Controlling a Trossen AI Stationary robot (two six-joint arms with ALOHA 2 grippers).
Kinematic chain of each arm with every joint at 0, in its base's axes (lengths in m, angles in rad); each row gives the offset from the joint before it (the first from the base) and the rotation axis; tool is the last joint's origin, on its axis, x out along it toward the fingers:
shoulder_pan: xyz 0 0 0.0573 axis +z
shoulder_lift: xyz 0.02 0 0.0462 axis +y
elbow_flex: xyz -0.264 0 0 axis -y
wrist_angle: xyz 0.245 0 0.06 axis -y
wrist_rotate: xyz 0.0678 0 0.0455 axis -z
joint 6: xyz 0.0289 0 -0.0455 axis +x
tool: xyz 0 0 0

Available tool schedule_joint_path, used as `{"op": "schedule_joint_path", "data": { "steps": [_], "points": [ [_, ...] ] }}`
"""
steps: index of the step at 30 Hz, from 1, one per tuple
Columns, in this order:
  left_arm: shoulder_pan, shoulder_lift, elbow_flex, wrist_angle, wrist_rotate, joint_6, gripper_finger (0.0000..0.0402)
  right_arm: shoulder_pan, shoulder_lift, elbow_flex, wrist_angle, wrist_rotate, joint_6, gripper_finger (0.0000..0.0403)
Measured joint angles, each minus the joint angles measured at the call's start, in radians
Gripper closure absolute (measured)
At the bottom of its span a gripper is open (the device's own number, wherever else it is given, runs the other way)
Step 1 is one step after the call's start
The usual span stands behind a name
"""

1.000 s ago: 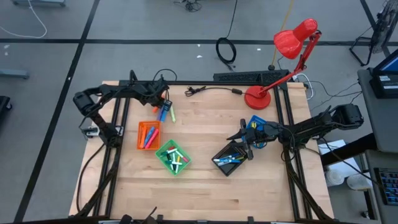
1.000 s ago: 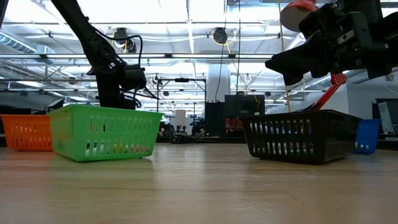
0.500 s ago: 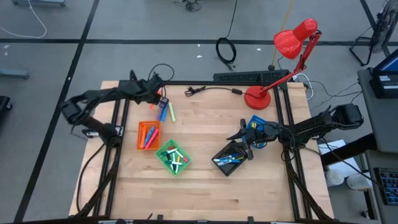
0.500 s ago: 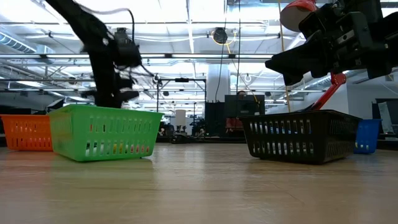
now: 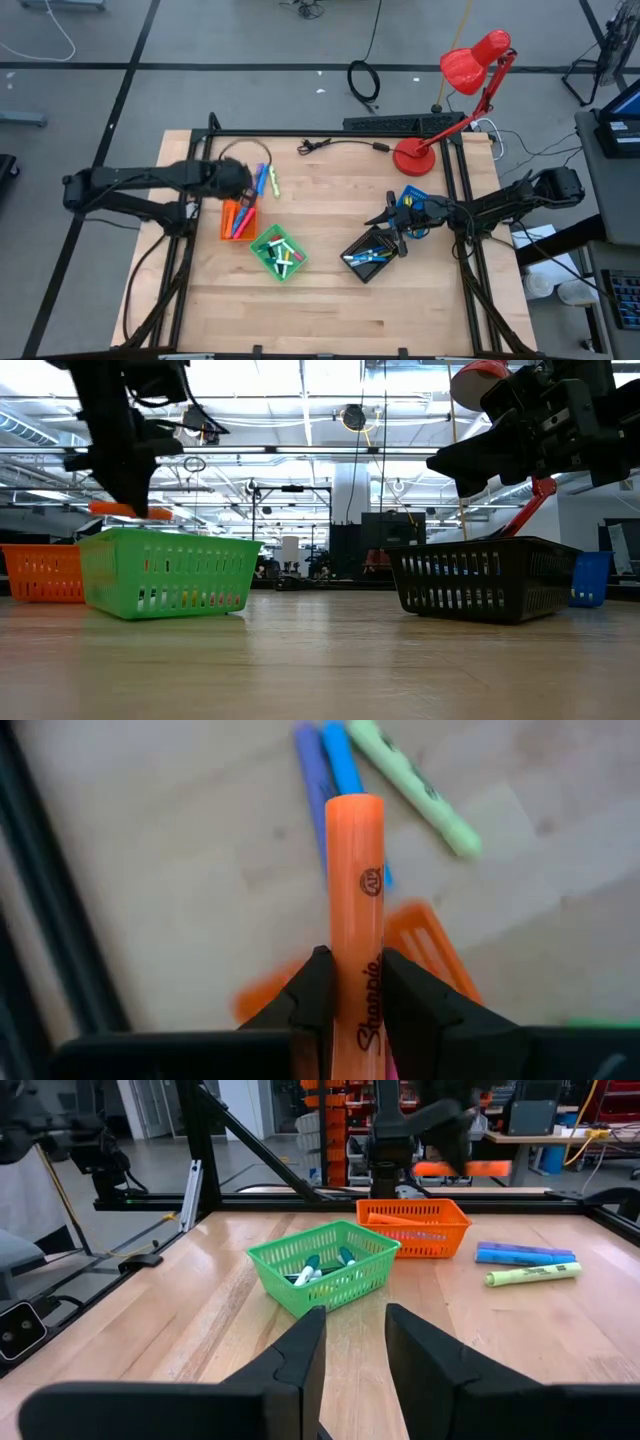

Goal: Pick & Place Markers
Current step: Put the large orange highlighter pen into the orange basket

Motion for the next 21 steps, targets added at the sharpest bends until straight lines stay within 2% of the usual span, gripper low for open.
{"op": "schedule_joint_path", "data": {
  "steps": [6, 11, 15, 21],
  "points": [
    [-0.220, 0.014, -0.103, 0.051, -0.004, -0.295, 0.0334, 0.000, 0.000, 0.000, 0.000, 0.000, 0.000, 0.0309],
    [-0.332, 0.013, -0.177, 0.135, -0.010, -0.474, 0.0337, 0.000, 0.000, 0.000, 0.000, 0.000, 0.000, 0.0309],
    [-0.369, 0.012, -0.201, 0.184, -0.013, -0.505, 0.0323, 0.000, 0.000, 0.000, 0.000, 0.000, 0.000, 0.0309],
    [-0.374, 0.012, -0.202, 0.204, -0.015, -0.487, 0.0279, 0.000, 0.000, 0.000, 0.000, 0.000, 0.000, 0.0309]
  ]
}}
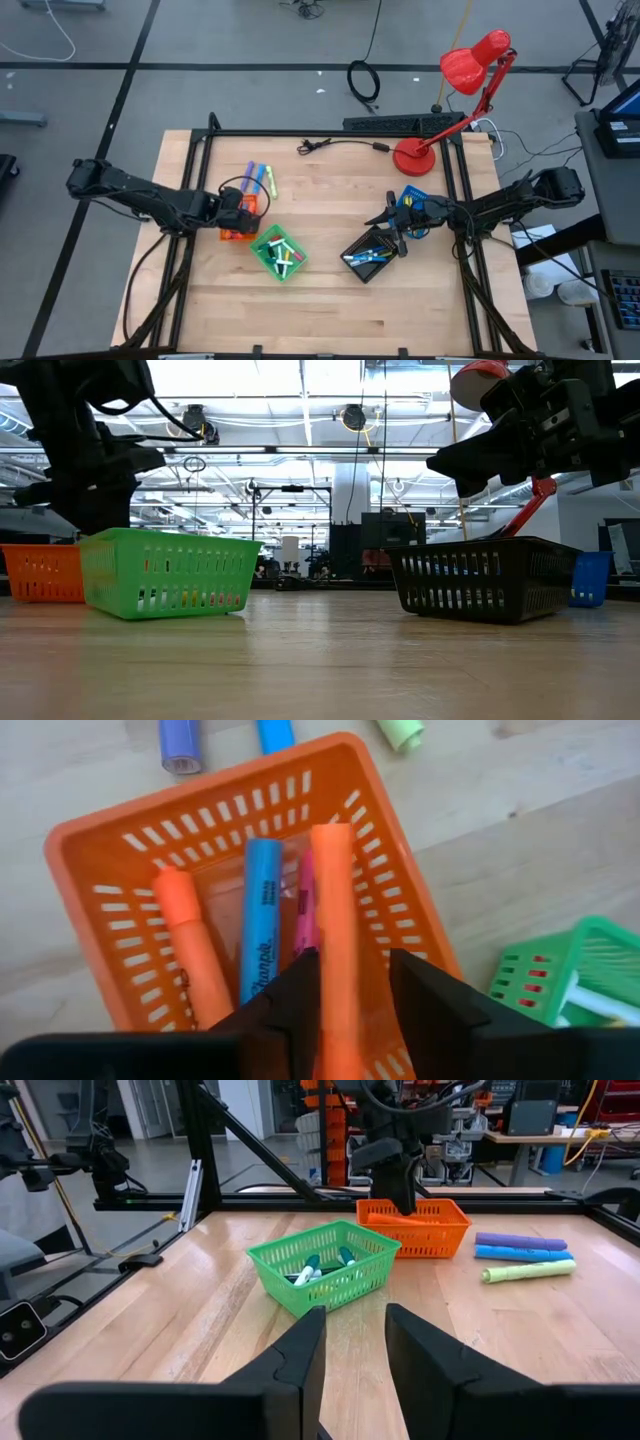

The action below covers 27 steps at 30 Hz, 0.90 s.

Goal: Pick & Place Markers
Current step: Put the large orange highlighter pen into the orange basket, then put the large purple highlighter pen into the orange basket

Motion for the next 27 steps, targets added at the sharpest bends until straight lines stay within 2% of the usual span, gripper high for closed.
{"op": "schedule_joint_path", "data": {
  "steps": [5, 11, 15, 19, 22, 27],
  "points": [
    [0.000, 0.000, 0.000, 0.000, -0.024, 0.033, 0.0257, 0.000, 0.000, 0.000, 0.000, 0.000, 0.000, 0.0309],
    [0.037, -0.016, 0.009, -0.003, -0.151, 0.104, 0.0260, 0.000, 0.000, 0.000, 0.000, 0.000, 0.000, 0.0309],
    [0.115, -0.042, 0.045, 0.000, -0.173, 0.224, 0.0271, 0.000, 0.000, 0.000, 0.000, 0.000, 0.000, 0.0309],
    [0.255, -0.044, 0.092, 0.002, -0.172, 0.410, 0.0273, 0.000, 0.000, 0.000, 0.000, 0.000, 0.000, 0.0309],
    [0.389, -0.021, 0.106, 0.049, -0.120, 0.528, 0.0263, 0.000, 0.000, 0.000, 0.000, 0.000, 0.000, 0.0309],
    [0.583, 0.079, 0.106, 0.150, 0.058, 0.758, 0.0231, 0.000, 0.000, 0.000, 0.000, 0.000, 0.000, 0.0309]
  ]
}}
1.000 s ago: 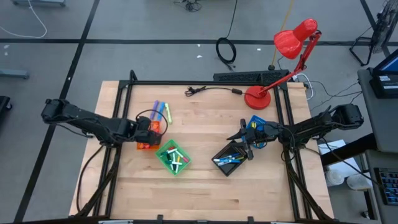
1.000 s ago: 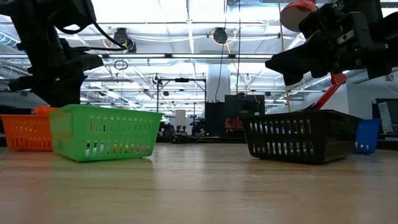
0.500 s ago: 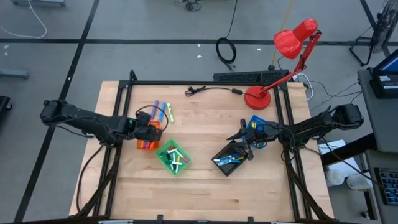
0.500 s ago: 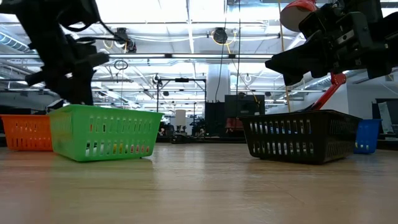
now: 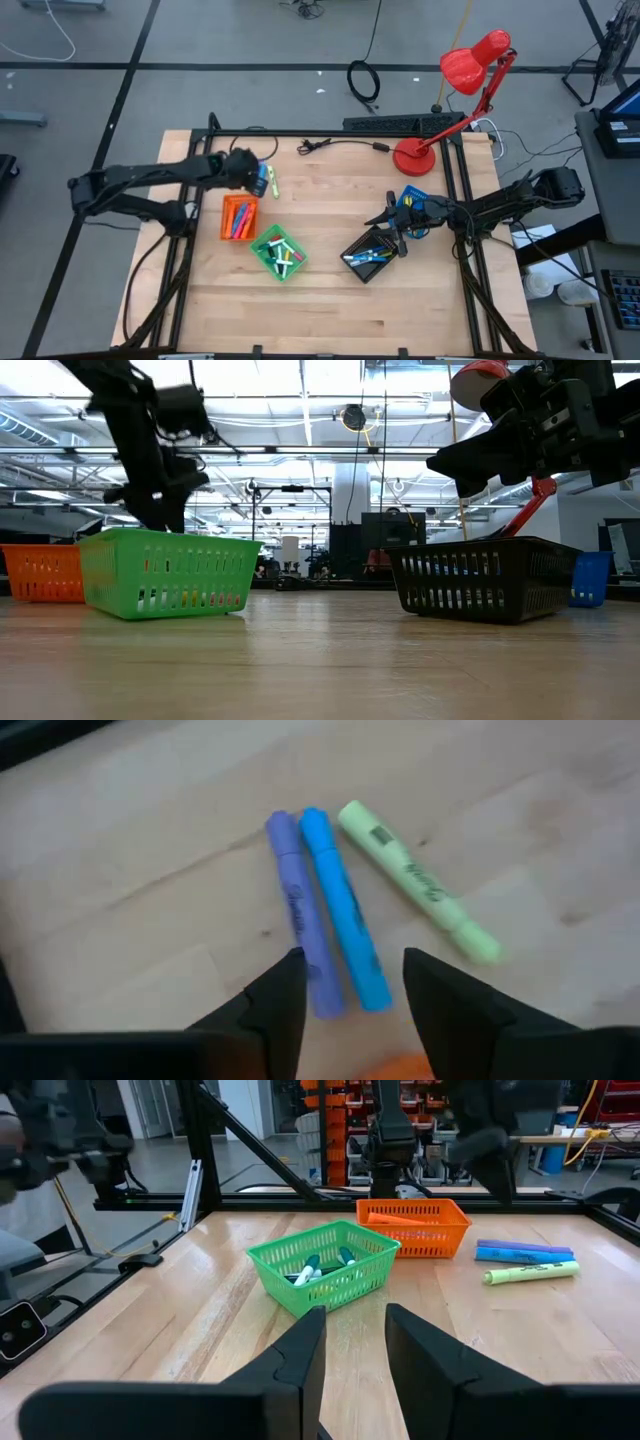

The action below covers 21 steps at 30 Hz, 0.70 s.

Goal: Pick & Place Markers
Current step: Put the large purple highlighter pen into the orange basket

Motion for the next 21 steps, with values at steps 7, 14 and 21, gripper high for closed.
{"op": "schedule_joint_path", "data": {
  "steps": [7, 14, 21],
  "points": [
    [0.128, 0.151, 0.000, 0.085, 0.077, 0.127, 0.0185, 0.000, 0.000, 0.000, 0.000, 0.000, 0.000, 0.0309],
    [0.167, 0.269, 0.000, 0.107, 0.078, 0.160, 0.0177, 0.000, 0.000, 0.000, 0.000, 0.000, 0.000, 0.0309],
    [0.195, 0.348, 0.000, 0.113, 0.077, 0.160, 0.0200, 0.000, 0.000, 0.000, 0.000, 0.000, 0.000, 0.0309]
  ]
}}
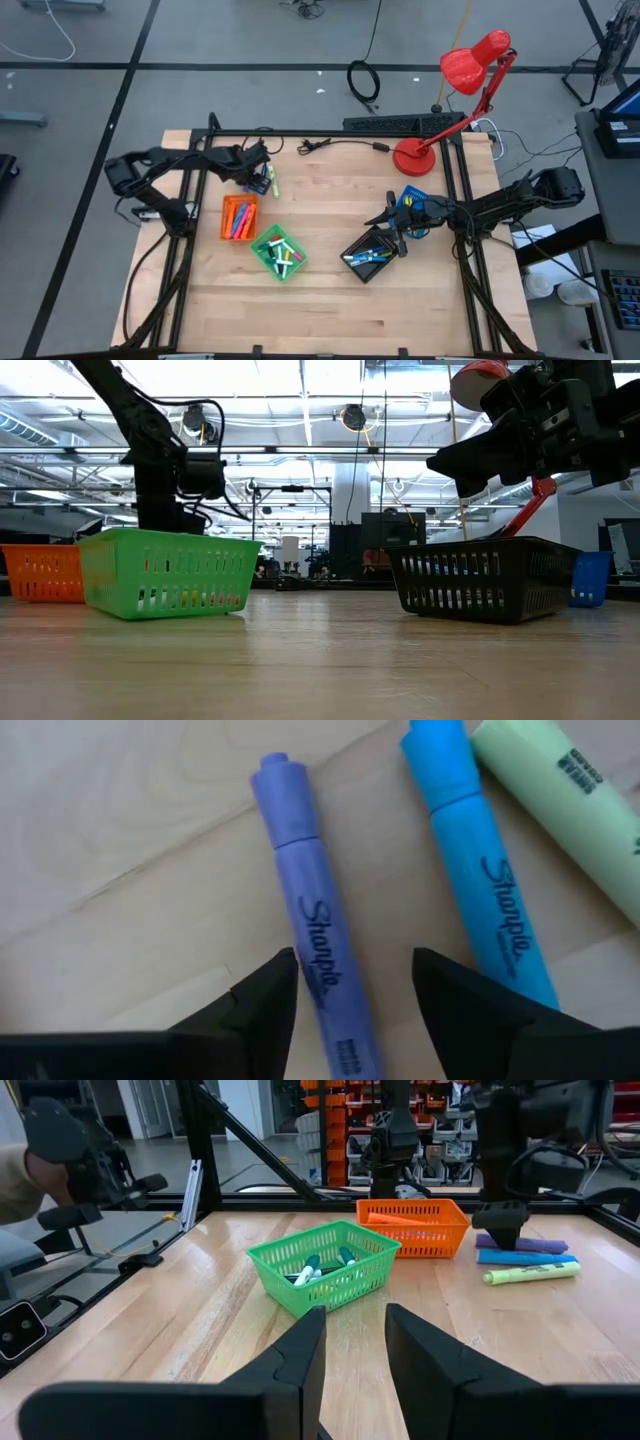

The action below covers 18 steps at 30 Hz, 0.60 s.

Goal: Pick & Place Markers
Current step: Put the large purple highlighter pen into the orange basket

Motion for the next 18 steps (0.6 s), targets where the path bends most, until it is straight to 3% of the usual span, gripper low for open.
{"op": "schedule_joint_path", "data": {
  "steps": [18],
  "points": [
    [0.010, 0.045, 0.002, 0.037, 0.013, 0.011, 0.0278, 0.000, 0.000, 0.000, 0.000, 0.000, 0.000, 0.0309]
  ]
}}
